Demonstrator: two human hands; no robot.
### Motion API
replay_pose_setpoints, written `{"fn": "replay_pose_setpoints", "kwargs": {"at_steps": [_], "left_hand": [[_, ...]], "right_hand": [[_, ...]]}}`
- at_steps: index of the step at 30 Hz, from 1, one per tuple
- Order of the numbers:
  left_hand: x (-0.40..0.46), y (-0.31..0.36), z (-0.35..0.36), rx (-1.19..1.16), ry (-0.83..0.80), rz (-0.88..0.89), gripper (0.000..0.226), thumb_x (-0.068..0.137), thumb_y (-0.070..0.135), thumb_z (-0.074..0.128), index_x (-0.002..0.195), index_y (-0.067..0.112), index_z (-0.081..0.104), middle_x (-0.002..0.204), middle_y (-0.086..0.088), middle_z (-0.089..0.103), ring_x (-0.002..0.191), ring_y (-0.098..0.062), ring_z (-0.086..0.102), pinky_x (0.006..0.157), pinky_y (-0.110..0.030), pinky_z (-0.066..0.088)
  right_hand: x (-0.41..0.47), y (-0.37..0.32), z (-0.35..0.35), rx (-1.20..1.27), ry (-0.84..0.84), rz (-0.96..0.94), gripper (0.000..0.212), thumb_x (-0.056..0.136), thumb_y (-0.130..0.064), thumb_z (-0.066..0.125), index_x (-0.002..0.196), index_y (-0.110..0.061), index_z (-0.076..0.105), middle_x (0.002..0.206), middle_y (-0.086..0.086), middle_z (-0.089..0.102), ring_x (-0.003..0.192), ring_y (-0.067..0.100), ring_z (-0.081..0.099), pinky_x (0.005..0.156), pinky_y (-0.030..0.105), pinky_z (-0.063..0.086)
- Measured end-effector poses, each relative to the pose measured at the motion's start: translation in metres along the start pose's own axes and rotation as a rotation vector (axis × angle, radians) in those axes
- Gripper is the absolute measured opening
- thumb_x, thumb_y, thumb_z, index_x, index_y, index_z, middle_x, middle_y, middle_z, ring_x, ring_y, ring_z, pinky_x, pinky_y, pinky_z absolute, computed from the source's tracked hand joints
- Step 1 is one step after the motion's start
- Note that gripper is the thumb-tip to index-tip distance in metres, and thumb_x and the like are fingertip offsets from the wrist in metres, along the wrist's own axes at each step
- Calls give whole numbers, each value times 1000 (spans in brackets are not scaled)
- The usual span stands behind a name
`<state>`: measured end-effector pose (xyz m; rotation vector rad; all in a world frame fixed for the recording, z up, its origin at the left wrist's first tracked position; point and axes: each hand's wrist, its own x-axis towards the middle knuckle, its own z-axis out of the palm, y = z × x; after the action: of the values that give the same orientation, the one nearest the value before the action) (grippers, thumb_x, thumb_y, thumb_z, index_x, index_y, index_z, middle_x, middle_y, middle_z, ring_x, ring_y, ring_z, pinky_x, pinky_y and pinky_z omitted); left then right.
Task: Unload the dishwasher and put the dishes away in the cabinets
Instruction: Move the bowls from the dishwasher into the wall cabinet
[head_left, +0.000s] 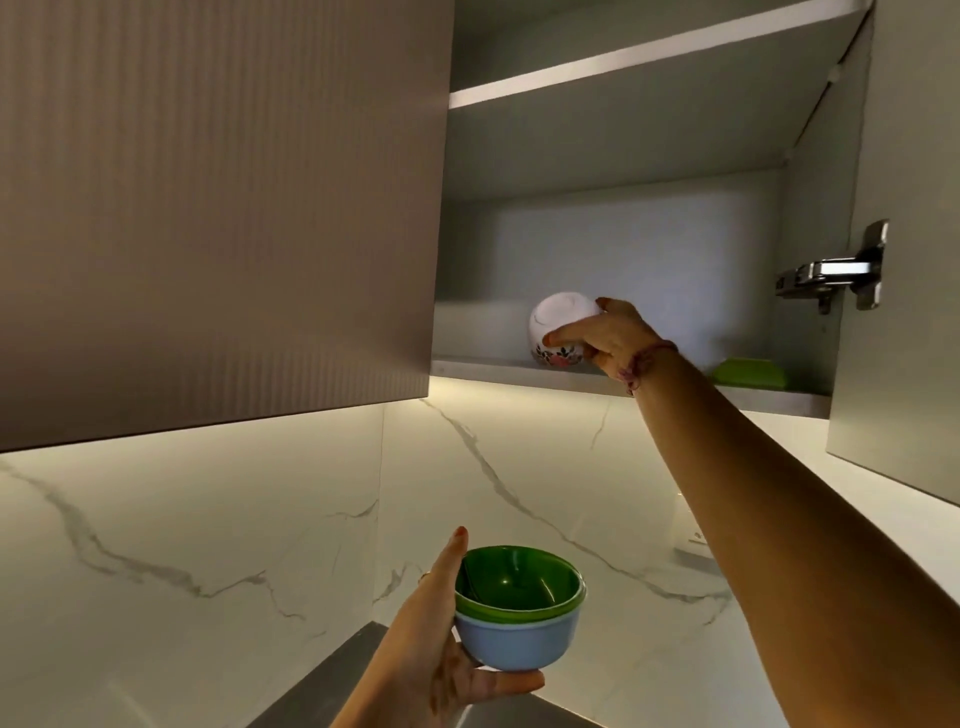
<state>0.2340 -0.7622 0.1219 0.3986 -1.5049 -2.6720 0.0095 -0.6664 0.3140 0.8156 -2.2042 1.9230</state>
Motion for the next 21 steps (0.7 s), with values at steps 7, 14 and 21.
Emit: {"fn": "replay_pose_setpoints", "kwargs": {"at_steps": [7,14,21], "left_hand": [[3,13,-5,3,23,50,49,87,52,48,94,5,64,76,-15,71,69,-34,67,45,-37,56],[33,14,-21,-4,59,27,59,86,55,51,115,5,62,100,-21,70,79,-38,70,54,-39,56],[53,12,-38,12,83,22,66,78,62,55,118,9,62,107,-21,70,91,-40,69,63,-43,57]], "right_hand": [[20,4,23,-127,-59,63,64,78,-35,75,128,-5,49,121,10,59,87,16,60,101,35,47],[38,3,44,-386,-124,113,60,83,-52,63,123,-8,55,110,9,60,88,18,57,84,27,46],[59,10,75,-696,-17,64,69,77,-72,52,104,-9,58,92,11,61,72,20,55,75,30,46]]}}
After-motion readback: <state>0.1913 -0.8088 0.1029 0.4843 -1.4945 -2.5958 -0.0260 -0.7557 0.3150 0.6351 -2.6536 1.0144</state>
